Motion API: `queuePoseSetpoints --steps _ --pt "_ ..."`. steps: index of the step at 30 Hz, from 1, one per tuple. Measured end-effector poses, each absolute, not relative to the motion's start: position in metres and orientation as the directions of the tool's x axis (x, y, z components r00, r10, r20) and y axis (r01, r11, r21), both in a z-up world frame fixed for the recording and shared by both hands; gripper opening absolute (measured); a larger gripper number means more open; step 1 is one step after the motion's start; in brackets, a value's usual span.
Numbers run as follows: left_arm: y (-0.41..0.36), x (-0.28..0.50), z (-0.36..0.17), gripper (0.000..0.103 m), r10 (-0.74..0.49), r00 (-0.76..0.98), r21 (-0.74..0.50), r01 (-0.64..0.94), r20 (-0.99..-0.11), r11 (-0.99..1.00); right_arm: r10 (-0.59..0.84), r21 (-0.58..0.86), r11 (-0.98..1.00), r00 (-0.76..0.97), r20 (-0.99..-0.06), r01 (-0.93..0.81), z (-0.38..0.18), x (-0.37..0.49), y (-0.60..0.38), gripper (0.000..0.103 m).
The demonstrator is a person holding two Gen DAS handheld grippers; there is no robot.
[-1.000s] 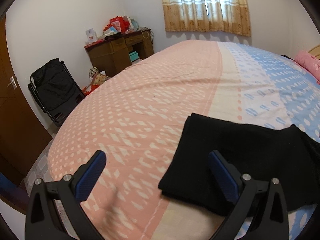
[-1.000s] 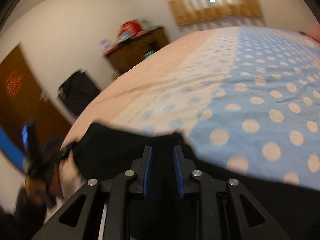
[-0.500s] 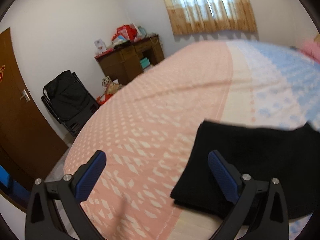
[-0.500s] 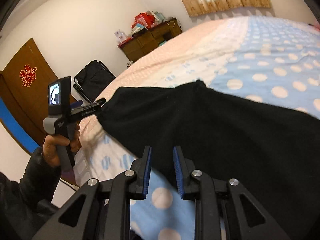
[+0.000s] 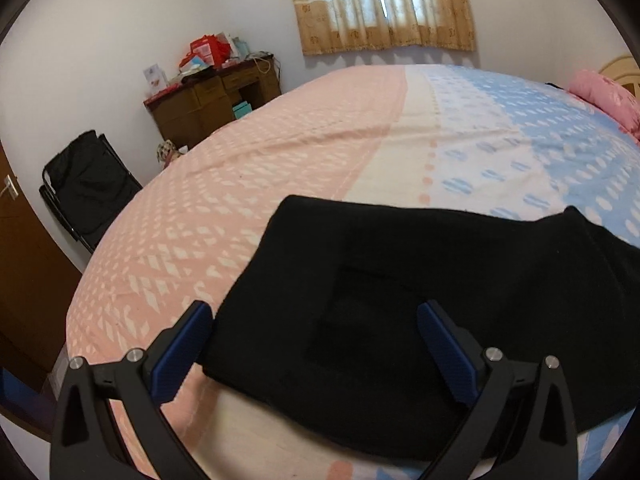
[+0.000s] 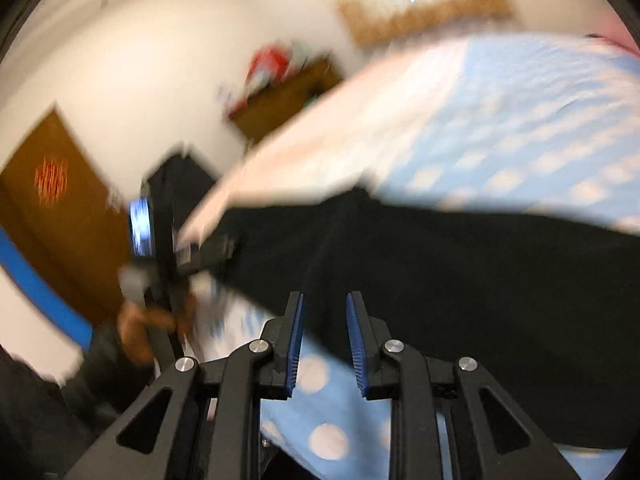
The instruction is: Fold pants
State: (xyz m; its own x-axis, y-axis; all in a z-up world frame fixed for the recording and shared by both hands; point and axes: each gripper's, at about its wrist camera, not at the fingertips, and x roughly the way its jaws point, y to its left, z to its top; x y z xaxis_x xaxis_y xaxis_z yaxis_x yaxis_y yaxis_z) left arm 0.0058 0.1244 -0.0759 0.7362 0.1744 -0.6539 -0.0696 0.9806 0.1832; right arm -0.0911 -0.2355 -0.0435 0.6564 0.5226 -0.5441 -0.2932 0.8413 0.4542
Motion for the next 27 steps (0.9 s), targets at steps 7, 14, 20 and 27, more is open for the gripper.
queuePoseSetpoints --steps 7,14,20,27 --pt "0.107 0.002 -0.057 0.103 0.117 0.749 0.135 -0.038 -0.653 0.990 0.034 0.448 0.873 0.894 -0.447 0.191 0.009 -0.176 -0.428 0.077" --pt "0.043 -0.011 -0.038 0.103 -0.064 0.777 0.081 0.146 -0.626 0.986 -0.208 0.322 0.789 0.721 -0.661 0.523 -0.020 -0.229 -0.577 0.076" --pt "-0.012 -0.026 -0.041 0.103 -0.161 0.738 0.086 0.284 -0.655 0.955 -0.121 0.333 0.794 0.669 -0.733 0.508 -0.052 -0.236 -0.623 0.076" --pt "-0.041 -0.033 -0.056 0.103 -0.145 0.700 0.123 0.317 -0.699 0.941 -0.101 0.249 0.850 0.606 -0.789 0.465 -0.080 -0.219 -0.619 0.076"
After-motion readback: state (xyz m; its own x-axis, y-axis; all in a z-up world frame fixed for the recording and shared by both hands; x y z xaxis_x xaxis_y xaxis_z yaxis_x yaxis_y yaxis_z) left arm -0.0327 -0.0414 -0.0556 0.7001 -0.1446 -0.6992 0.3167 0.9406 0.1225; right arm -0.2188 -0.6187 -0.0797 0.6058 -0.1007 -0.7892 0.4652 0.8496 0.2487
